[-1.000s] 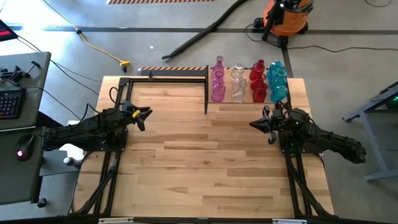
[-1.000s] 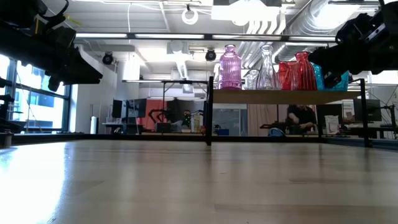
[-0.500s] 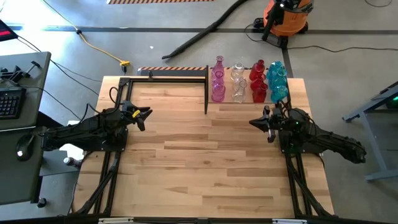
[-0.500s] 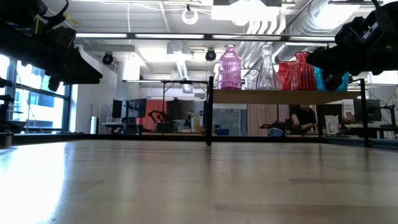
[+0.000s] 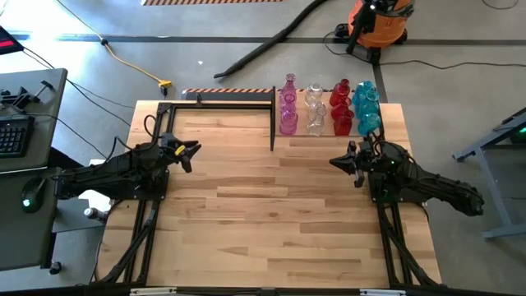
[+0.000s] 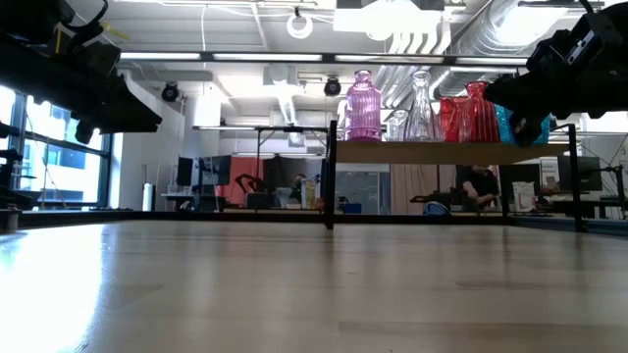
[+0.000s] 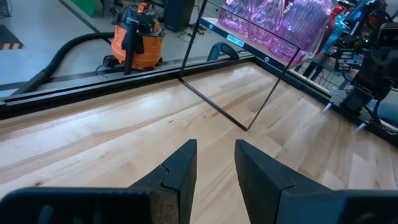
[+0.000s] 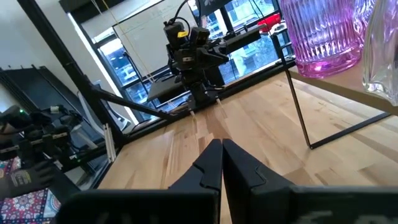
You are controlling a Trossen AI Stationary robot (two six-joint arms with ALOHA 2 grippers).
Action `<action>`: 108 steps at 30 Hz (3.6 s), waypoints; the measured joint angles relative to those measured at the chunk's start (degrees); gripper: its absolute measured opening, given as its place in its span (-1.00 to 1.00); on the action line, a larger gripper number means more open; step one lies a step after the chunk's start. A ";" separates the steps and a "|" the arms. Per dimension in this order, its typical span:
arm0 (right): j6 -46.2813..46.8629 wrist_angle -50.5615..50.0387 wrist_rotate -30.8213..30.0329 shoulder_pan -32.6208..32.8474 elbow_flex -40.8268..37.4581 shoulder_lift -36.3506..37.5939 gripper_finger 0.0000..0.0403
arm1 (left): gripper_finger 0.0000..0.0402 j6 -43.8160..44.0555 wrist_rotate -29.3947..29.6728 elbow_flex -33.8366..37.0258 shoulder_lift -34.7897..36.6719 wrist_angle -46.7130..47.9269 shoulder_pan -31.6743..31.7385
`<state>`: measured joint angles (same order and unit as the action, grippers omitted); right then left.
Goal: Sort vases onto shelf
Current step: Return to Home Position
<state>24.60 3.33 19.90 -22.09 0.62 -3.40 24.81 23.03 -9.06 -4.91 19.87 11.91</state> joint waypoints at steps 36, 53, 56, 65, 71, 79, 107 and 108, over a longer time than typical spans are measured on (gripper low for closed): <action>-0.11 -0.04 -0.02 0.00 0.00 0.00 -1.00 | -0.50 -34.04 -15.06 0.00 4.66 3.44 0.01; -0.11 -0.04 -0.02 0.00 0.02 0.00 -1.00 | -0.50 -28.93 -15.02 0.00 4.66 3.42 0.01; -0.04 -0.04 -0.02 0.00 0.00 0.00 -1.00 | -0.50 -28.93 -15.02 0.00 4.66 3.42 0.01; -0.06 -0.04 -0.02 0.00 0.01 0.00 -1.00 | -0.50 -28.96 -15.00 0.00 4.66 3.42 0.01; -0.11 -0.04 -0.02 0.00 0.00 0.00 -1.00 | -0.50 -29.04 -15.00 0.00 4.66 3.42 0.01; -0.11 -0.04 -0.02 0.00 0.02 0.00 -1.00 | -0.50 -29.00 -14.98 0.00 4.66 3.41 0.01; -0.02 -0.04 -0.02 -0.02 0.02 0.00 -1.00 | -0.50 -28.96 -14.98 0.00 4.66 3.42 0.00; -0.04 -0.04 -0.02 -0.01 0.02 0.00 -1.00 | -0.50 -28.96 -14.98 0.00 4.66 3.41 -0.01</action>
<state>24.56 3.29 19.88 -22.09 0.64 -3.40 -4.14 8.05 -9.06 -0.25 23.29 11.90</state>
